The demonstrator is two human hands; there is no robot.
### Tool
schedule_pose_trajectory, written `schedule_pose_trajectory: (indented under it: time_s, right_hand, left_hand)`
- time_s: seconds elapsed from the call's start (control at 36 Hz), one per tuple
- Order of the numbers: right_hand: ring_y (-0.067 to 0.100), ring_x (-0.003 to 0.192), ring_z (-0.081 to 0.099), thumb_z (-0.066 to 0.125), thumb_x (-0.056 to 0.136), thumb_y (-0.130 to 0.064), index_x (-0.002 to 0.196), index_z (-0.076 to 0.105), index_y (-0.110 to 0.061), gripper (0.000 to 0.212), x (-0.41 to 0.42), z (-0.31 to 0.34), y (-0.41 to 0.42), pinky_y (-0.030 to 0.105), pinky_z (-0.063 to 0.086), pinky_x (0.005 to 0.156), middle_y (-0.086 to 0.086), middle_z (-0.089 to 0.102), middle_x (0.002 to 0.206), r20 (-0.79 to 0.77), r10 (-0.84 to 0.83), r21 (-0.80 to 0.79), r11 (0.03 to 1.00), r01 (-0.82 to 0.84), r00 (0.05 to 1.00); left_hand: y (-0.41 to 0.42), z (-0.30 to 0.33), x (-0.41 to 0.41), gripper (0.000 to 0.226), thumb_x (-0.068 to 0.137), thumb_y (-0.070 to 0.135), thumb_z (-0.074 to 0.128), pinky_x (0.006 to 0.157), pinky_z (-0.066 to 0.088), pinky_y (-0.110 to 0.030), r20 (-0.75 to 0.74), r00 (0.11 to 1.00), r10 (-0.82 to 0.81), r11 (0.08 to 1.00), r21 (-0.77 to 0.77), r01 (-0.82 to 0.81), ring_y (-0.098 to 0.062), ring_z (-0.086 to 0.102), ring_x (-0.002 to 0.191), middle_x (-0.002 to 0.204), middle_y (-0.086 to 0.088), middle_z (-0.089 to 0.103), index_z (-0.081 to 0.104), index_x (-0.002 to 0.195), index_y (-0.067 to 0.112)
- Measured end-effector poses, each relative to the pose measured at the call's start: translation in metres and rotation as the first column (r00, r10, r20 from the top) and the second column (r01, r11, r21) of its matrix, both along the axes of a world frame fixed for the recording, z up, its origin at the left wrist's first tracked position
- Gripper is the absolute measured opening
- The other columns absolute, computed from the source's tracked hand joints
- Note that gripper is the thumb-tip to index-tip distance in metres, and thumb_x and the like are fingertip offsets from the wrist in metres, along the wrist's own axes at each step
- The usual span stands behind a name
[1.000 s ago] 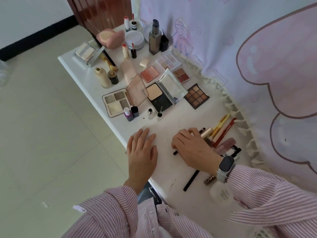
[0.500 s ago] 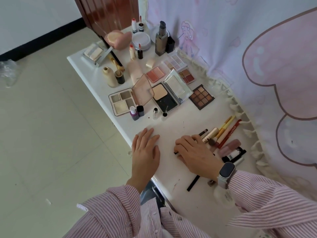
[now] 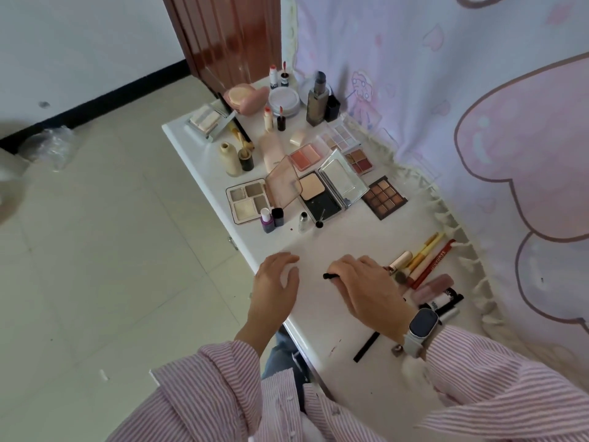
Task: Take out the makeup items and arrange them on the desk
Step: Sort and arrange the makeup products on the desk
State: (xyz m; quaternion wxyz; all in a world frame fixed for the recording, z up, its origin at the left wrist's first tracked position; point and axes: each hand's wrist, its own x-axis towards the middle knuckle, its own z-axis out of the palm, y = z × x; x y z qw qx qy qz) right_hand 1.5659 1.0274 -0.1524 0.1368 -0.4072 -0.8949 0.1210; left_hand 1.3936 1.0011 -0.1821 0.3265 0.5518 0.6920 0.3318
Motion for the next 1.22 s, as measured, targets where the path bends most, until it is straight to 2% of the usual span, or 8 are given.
schedule_pose_trajectory:
  time_s: [0.06,0.22,0.42,0.56,0.67,0.83,1.0,1.22]
  right_hand:
    - [0.004,0.052,0.044,0.024,0.098,-0.037,0.101,0.050,-0.015,0.034,-0.011,0.018,-0.001,0.010,0.030,0.048,-0.001,0.058,0.076,-0.041,-0.112,-0.100,0.989,0.108,0.993]
    - [0.001,0.070,0.043,0.031,0.098,-0.021,0.126,0.048,-0.009,0.035,-0.032,0.051,-0.005,0.012,0.036,0.064,-0.004,0.045,0.093,-0.079,-0.157,-0.378,0.919,0.116,0.984]
    - [-0.001,0.069,0.054,0.047,0.095,-0.023,0.113,0.042,-0.017,0.019,-0.051,0.091,-0.013,0.014,0.039,0.065,-0.005,0.065,0.087,-0.209,-0.165,-0.470,0.881,0.049,0.964]
    - [0.001,0.065,0.051,0.045,0.096,-0.027,0.117,0.050,-0.020,0.023,-0.051,0.112,-0.010,0.014,0.037,0.061,-0.014,0.056,0.074,-0.134,-0.120,-0.435,0.899,0.050,0.984]
    - [0.003,0.065,0.046,0.038,0.098,-0.025,0.117,0.055,-0.018,0.026,-0.045,0.120,-0.004,0.020,0.039,0.064,-0.018,0.046,0.069,-0.060,-0.100,-0.370,0.927,0.071,0.993]
    - [0.004,0.053,0.043,0.040,0.098,-0.022,0.107,0.058,-0.011,0.023,-0.046,0.119,-0.010,0.016,0.034,0.053,-0.015,0.046,0.067,-0.103,-0.096,-0.488,0.872,0.033,0.990]
    - [0.008,0.055,0.041,0.037,0.099,-0.026,0.106,0.055,-0.015,0.023,-0.041,0.107,-0.019,0.021,0.033,0.054,-0.011,0.045,0.065,-0.046,-0.022,-0.449,0.893,-0.001,0.999]
    - [0.017,0.071,0.056,0.029,0.099,-0.035,0.110,0.055,-0.018,0.033,-0.022,0.072,-0.026,0.022,0.035,0.060,-0.002,0.062,0.087,0.004,-0.017,-0.243,0.970,0.017,1.000]
  left_hand:
    - [-0.001,0.021,-0.006,0.022,0.093,0.015,0.052,0.087,0.036,-0.015,0.072,0.995,0.065,0.996,-0.063,-0.060,-0.003,0.051,0.100,0.111,0.003,0.060,0.063,0.112,0.013]
    - [-0.006,0.080,-0.017,0.016,0.095,0.025,0.050,0.069,0.046,-0.008,0.262,0.965,0.026,0.995,-0.103,0.001,0.002,0.062,0.076,0.086,0.008,0.066,0.061,0.105,0.021]
    - [-0.018,0.120,-0.037,0.023,0.085,0.014,0.065,0.066,0.045,-0.018,0.204,0.979,-0.024,1.000,0.014,0.021,0.000,0.055,0.066,0.072,0.013,0.067,0.063,0.074,0.034]
    - [-0.019,0.137,-0.049,0.026,0.085,0.011,0.063,0.060,0.040,-0.013,0.212,0.977,0.006,0.998,0.060,-0.019,-0.003,0.051,0.061,0.065,0.010,0.064,0.062,0.072,0.034]
    - [-0.016,0.140,-0.063,0.025,0.087,0.008,0.061,0.068,0.048,-0.027,0.238,0.968,0.083,0.991,0.085,-0.106,-0.014,0.058,0.068,0.066,0.009,0.065,0.062,0.075,0.030]
    - [-0.026,0.143,-0.068,0.015,0.090,0.017,0.058,0.059,0.040,-0.014,-0.016,0.994,-0.108,0.993,0.048,0.108,-0.006,0.053,0.064,0.073,0.007,0.062,0.060,0.079,0.027]
    - [-0.028,0.135,-0.070,0.021,0.095,0.030,0.047,0.061,0.036,-0.015,-0.409,0.845,-0.345,0.930,-0.028,0.366,-0.006,0.048,0.072,0.086,0.013,0.048,0.065,0.101,0.020]
    - [-0.025,0.114,-0.041,0.029,0.101,0.026,0.033,0.079,0.043,-0.025,-0.408,0.747,-0.525,0.846,-0.160,0.508,-0.011,0.052,0.091,0.103,0.005,0.058,0.056,0.116,0.021]
